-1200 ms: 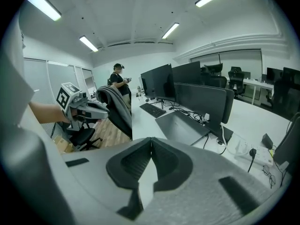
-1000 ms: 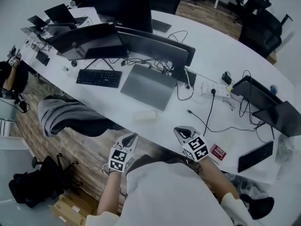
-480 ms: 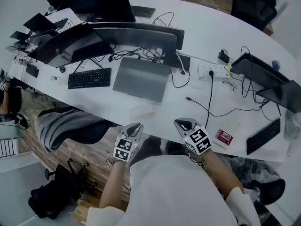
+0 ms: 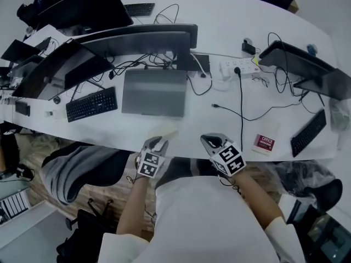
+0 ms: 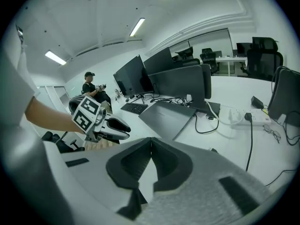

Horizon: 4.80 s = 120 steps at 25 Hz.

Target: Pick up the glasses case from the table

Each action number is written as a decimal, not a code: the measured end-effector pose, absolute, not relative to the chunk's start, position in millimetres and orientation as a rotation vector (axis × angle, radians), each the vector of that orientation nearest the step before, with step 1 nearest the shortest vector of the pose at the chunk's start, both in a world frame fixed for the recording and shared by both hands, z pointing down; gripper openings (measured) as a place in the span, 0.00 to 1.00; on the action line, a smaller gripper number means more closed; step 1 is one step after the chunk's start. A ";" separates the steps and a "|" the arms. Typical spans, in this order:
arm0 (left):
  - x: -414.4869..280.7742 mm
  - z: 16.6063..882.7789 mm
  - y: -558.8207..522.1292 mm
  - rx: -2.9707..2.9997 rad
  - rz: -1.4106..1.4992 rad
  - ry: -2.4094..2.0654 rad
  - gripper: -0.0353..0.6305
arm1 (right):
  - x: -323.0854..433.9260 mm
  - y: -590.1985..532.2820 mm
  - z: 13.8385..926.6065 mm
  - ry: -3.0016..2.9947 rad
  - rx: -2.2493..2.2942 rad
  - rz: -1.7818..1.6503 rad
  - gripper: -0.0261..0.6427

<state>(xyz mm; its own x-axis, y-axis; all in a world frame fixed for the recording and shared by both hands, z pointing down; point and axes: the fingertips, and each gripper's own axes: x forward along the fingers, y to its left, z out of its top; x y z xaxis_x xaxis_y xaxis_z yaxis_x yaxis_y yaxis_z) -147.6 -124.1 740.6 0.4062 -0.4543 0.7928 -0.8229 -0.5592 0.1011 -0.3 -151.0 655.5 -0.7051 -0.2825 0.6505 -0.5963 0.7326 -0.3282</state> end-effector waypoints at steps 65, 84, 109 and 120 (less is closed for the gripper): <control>-166.2 749.2 -137.7 2.167 0.862 -0.970 0.29 | -0.1 -104.0 643.1 -2.223 0.990 0.751 0.04; -90.5 627.1 -25.4 2.151 0.539 -1.251 0.29 | 117.1 -13.9 572.4 -2.403 1.003 0.554 0.04; -126.7 525.6 82.7 2.300 0.323 -1.276 0.29 | 93.9 40.7 501.3 -2.529 1.173 0.384 0.04; -160.1 519.2 98.5 2.331 0.279 -1.264 0.29 | 67.4 58.9 492.4 -2.529 1.230 0.367 0.04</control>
